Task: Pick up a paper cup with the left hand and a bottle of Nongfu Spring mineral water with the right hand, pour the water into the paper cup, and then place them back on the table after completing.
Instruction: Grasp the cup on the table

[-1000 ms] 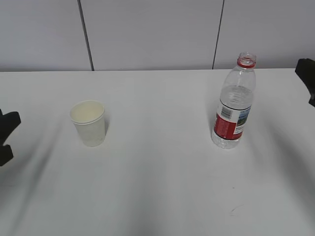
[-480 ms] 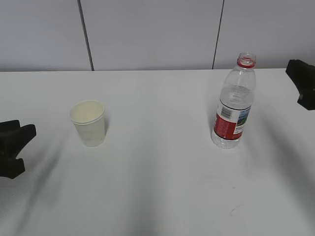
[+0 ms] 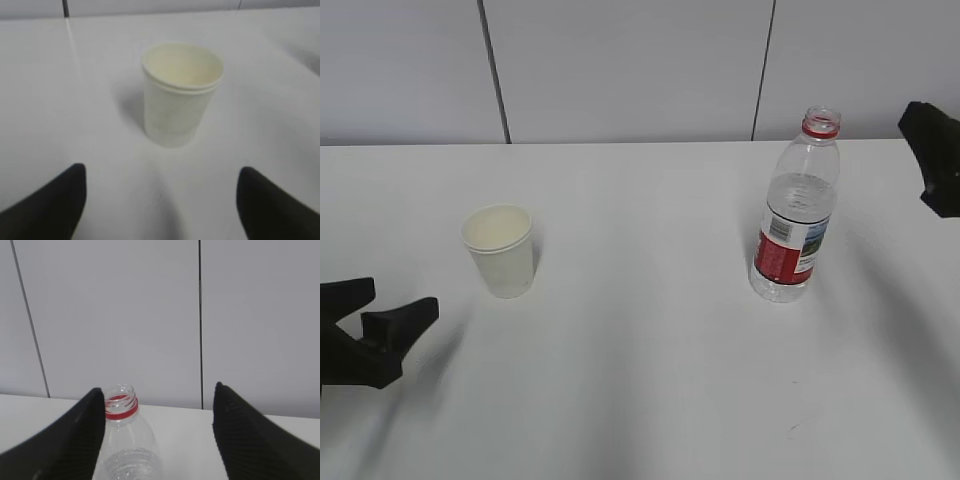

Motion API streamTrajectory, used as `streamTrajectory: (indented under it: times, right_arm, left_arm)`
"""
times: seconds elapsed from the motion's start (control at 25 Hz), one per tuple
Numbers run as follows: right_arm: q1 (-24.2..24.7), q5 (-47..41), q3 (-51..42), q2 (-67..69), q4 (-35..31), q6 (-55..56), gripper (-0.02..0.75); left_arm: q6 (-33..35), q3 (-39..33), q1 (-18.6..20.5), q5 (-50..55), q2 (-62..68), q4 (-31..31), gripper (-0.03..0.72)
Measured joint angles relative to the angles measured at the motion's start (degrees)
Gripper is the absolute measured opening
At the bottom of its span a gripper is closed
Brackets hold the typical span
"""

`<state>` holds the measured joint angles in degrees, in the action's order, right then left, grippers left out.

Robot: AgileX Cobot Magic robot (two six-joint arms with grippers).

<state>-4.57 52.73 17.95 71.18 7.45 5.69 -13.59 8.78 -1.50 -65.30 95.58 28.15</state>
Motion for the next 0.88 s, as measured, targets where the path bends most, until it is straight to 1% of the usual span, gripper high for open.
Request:
streamTrajectory:
  times: [0.08, 0.12, 0.2, 0.56, 0.72, 0.8, 0.88]
  right_arm:
    - [0.0, 0.97, 0.0, 0.0, 0.0, 0.05, 0.5]
    - [0.0, 1.15, 0.0, 0.0, 0.0, 0.05, 0.5]
    - [0.0, 1.67, 0.0, 0.09, -0.08, 0.05, 0.5]
    - [0.0, 3.27, 0.0, 0.09, -0.08, 0.14, 0.5]
    - [0.0, 3.51, 0.0, 0.09, -0.21, 0.14, 0.5]
    - [0.0, 3.59, 0.0, 0.09, -0.29, 0.14, 0.5]
    - [0.0, 3.59, 0.0, 0.09, -0.29, 0.14, 0.5]
  left_arm:
    - [0.2, 1.23, 0.0, 0.13, 4.16, -0.45, 0.576]
    - [0.25, 2.11, 0.0, 0.13, 6.19, 0.01, 0.597]
    - [0.31, 4.61, 0.0, 0.08, 9.33, 1.85, 0.615]
    - [0.39, 15.62, 0.0, -0.27, 17.17, 6.29, 0.624]
    - [0.39, 19.42, -0.14, -0.22, 20.77, 6.99, 0.619]
    - [0.39, 21.06, -1.08, -0.22, 22.15, 6.94, 0.616]
    - [0.39, 22.46, -3.0, -0.22, 23.43, 6.8, 0.615]
